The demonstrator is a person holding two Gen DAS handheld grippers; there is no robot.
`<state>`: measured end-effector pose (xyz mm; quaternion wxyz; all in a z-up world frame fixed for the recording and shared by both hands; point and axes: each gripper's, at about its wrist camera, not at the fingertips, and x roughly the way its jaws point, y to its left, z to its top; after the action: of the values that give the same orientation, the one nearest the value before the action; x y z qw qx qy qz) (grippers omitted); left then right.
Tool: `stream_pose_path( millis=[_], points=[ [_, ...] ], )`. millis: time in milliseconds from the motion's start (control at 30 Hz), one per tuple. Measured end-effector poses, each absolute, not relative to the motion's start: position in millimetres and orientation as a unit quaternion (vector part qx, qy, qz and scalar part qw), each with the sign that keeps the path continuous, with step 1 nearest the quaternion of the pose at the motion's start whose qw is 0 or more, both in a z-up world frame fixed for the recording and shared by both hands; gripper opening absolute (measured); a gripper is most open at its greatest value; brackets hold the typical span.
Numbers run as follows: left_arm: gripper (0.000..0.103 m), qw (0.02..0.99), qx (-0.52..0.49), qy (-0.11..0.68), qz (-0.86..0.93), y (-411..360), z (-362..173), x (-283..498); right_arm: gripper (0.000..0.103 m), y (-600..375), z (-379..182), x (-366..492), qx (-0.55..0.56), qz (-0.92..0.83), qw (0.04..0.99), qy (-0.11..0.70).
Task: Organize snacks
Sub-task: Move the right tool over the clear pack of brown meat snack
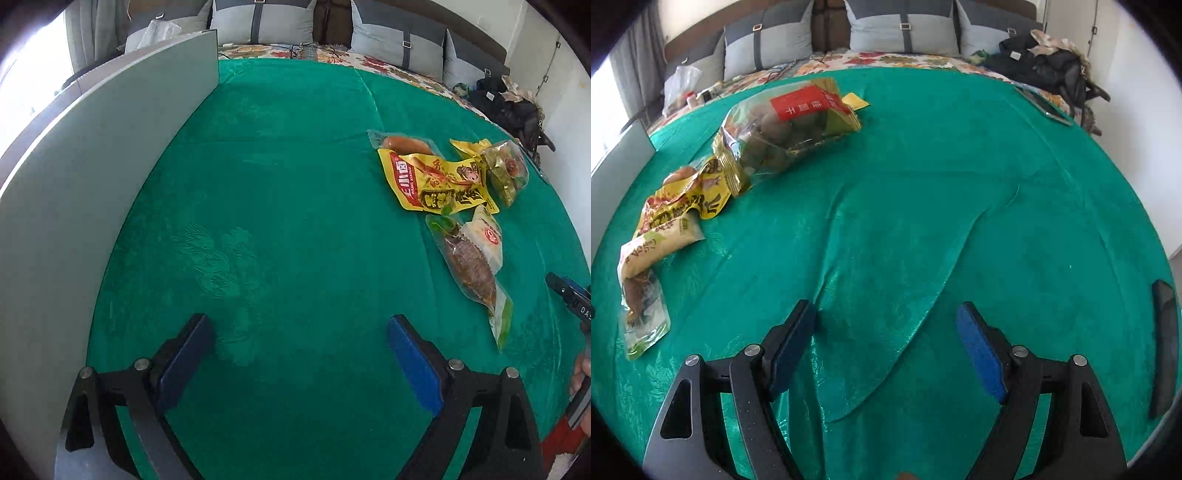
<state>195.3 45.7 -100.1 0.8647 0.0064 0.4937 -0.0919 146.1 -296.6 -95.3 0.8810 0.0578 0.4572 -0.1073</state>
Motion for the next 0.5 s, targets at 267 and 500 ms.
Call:
stream_pose_path(
  millis=[267,500],
  points=[
    [0.103,0.883,0.032,0.461,-0.079,46,-112,199,0.091,-292,-96,144,0.049,-0.108,0.888,0.445],
    [0.103,0.884,0.032,0.459,-0.083,48,-113,199,0.091,-286,-93,144,0.078,-0.053,0.885,0.456]
  ],
)
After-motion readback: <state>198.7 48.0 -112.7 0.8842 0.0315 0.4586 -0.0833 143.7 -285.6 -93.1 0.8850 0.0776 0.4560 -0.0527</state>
